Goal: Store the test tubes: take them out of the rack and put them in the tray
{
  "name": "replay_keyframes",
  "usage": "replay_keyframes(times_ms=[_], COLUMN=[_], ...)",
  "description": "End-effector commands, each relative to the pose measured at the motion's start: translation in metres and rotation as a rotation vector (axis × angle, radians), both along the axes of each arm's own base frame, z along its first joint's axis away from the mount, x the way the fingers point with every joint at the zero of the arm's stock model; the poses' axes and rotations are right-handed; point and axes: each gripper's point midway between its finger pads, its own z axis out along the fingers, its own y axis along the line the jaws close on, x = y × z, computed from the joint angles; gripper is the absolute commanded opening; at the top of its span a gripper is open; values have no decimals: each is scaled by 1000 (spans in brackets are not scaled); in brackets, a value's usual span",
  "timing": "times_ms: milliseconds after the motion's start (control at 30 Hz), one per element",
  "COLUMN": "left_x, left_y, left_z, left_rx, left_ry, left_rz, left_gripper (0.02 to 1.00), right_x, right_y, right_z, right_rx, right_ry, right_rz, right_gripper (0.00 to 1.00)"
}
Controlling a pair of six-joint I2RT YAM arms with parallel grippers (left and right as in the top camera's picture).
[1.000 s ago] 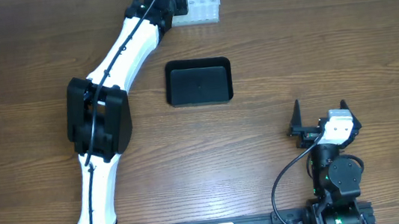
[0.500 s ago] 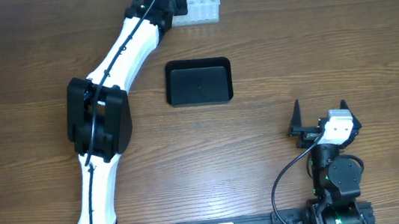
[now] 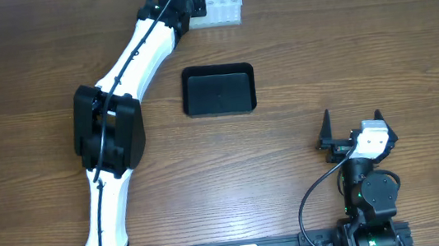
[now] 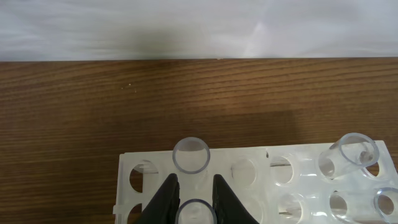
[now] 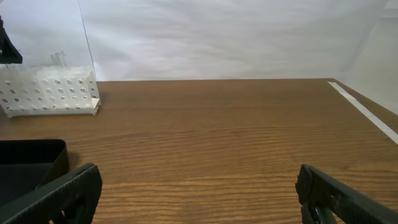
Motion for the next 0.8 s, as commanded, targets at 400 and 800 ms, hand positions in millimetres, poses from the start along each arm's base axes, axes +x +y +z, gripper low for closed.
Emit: replay_keyframes(times_ms=[400,800], left_x=[2,12], left_y=[5,-1], left_z=[-5,37], left_rx=[16,-12], left_ry=[18,-56], left_rz=[9,9], left_gripper=[80,38], right_x=[0,0], right_y=[0,0], right_z=[-2,-2], right_rx=[3,3], right_ry=[0,0], right_rz=[0,0], right_gripper=[991,991])
